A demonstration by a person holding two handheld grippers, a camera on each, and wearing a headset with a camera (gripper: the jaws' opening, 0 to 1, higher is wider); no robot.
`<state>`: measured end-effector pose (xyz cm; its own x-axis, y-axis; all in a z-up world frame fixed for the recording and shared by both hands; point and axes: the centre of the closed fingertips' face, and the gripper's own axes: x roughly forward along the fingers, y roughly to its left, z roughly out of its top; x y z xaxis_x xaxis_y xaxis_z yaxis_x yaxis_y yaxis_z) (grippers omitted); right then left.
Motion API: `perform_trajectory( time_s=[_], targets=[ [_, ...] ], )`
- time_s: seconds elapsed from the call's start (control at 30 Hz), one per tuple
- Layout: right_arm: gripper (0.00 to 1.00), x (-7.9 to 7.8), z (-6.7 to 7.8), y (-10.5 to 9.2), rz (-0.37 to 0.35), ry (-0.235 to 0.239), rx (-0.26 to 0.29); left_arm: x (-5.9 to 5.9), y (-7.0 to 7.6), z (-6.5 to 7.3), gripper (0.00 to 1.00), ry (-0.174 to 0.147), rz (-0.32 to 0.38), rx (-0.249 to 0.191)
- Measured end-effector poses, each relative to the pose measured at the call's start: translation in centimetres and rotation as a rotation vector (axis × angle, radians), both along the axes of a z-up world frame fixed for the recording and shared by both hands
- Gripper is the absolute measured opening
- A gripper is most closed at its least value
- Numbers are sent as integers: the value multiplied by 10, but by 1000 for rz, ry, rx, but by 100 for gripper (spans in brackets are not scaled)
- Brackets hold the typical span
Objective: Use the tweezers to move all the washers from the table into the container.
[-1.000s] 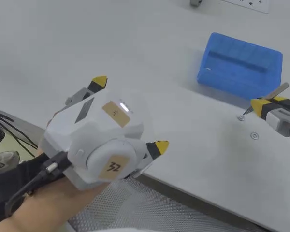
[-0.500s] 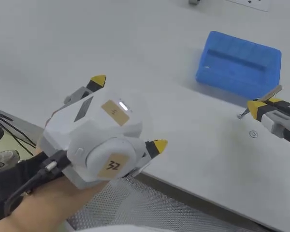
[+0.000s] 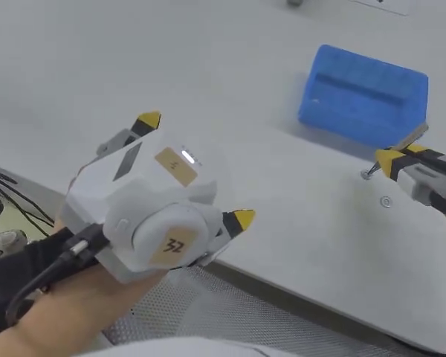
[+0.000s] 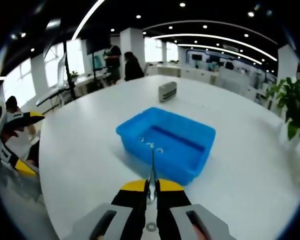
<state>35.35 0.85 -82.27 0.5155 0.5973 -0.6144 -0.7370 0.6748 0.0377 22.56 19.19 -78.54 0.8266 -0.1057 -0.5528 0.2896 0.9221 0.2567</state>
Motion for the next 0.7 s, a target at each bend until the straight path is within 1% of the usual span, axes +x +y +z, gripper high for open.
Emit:
perform_trajectory(
  time_s=[0.13, 0.3, 0.43, 0.57, 0.7],
  targets=[
    [2, -3, 8, 2, 5, 9, 18, 0, 0, 0, 96, -2, -1, 2],
    [2, -7, 16, 5, 27, 0, 17, 1, 1, 3, 95, -18, 5, 0],
    [2, -8, 24, 7, 40, -8, 20, 2, 0, 2, 95, -17, -4, -2],
    [2, -5, 35, 10, 49, -24, 30, 2, -2, 2, 95, -19, -22, 23],
    [2, 4, 47, 14, 54, -51, 32, 3, 0, 5, 95, -30, -13, 15]
  ],
)
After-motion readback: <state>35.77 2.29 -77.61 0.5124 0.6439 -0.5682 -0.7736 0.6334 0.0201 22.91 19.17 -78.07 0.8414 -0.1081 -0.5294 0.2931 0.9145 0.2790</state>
